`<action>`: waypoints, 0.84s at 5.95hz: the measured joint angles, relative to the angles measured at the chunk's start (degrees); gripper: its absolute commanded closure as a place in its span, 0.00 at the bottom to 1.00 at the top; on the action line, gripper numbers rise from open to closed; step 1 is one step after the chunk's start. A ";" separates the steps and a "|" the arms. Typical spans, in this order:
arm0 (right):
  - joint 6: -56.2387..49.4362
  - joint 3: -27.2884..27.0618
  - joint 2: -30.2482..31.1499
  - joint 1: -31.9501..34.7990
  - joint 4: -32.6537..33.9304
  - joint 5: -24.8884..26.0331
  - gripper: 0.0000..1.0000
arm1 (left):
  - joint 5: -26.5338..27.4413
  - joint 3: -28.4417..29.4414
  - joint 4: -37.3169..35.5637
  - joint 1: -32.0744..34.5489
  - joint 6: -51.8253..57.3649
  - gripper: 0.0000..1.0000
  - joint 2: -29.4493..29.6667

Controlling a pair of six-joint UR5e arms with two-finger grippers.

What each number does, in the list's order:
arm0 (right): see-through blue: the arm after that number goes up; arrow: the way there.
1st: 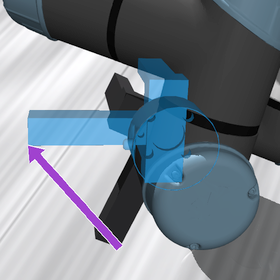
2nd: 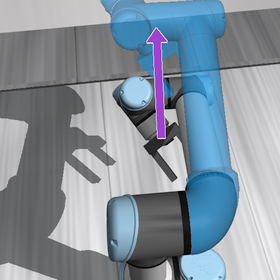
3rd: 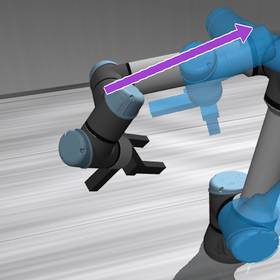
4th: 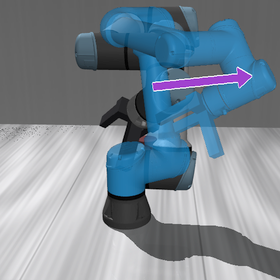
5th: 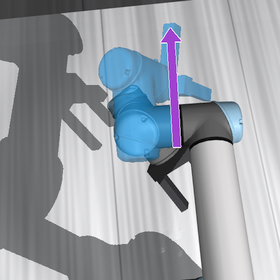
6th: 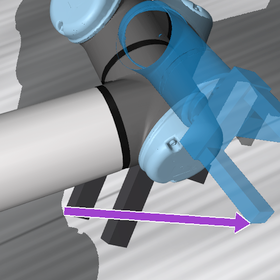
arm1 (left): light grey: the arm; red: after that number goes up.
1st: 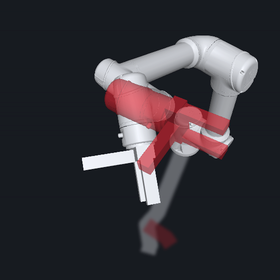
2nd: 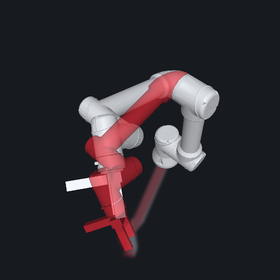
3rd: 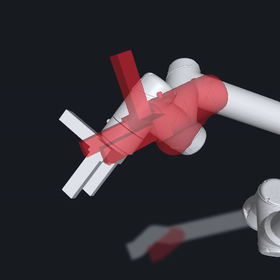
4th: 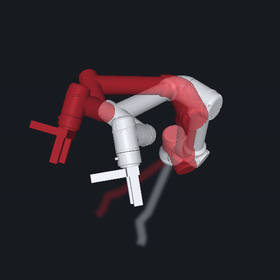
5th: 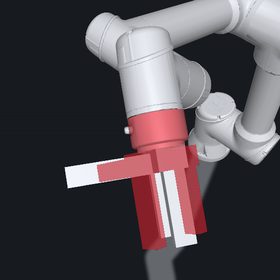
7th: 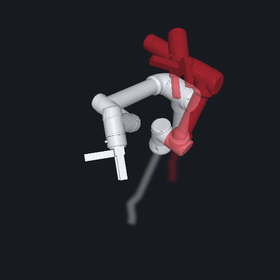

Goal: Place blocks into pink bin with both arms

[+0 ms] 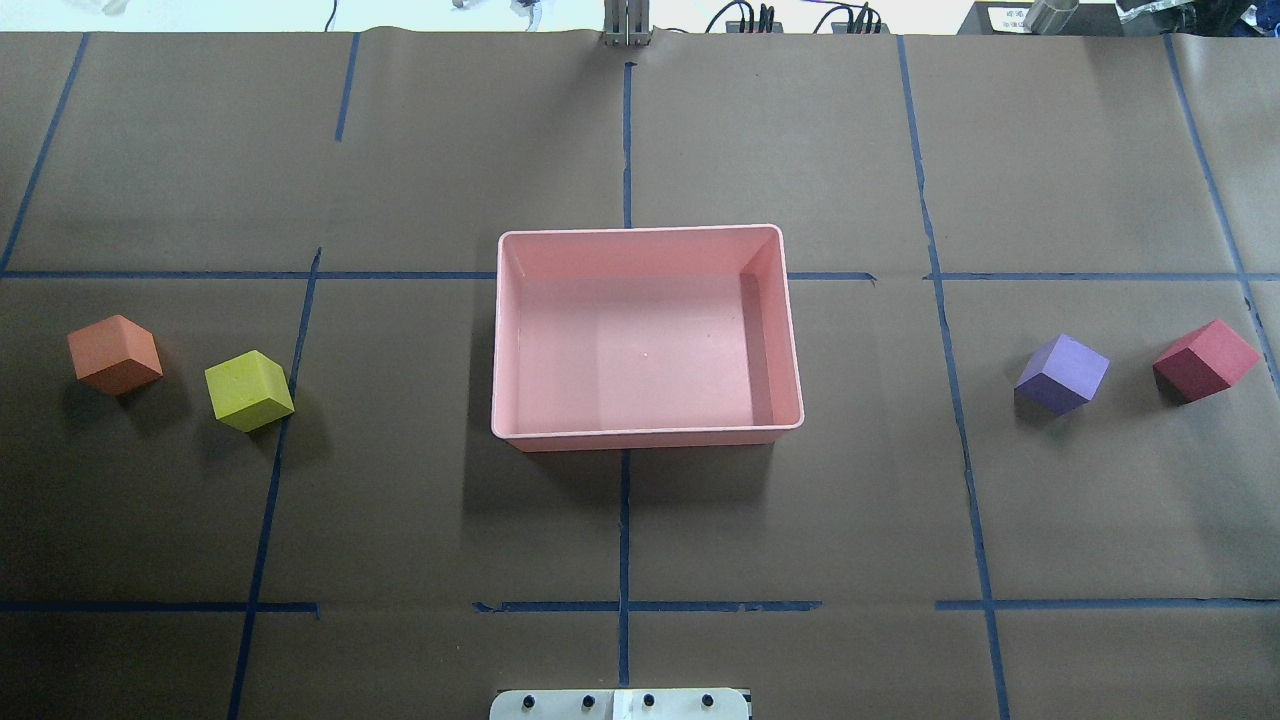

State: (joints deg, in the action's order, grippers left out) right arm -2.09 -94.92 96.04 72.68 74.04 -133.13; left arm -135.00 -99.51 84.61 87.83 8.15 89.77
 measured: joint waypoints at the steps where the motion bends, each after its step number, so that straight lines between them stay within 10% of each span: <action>1: -0.13 2.66 -0.76 -1.77 -4.08 0.99 0.04 | 0.00 -0.02 0.46 -0.01 -0.04 0.00 -0.02; 5: 0.41 7.09 -3.04 -5.02 -7.78 2.13 0.07 | -3.30 -0.84 0.73 0.05 -0.26 0.00 -0.12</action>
State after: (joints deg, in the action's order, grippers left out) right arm -1.68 -87.83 93.00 67.66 66.27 -131.00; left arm -138.30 -100.35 85.34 87.88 7.89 89.66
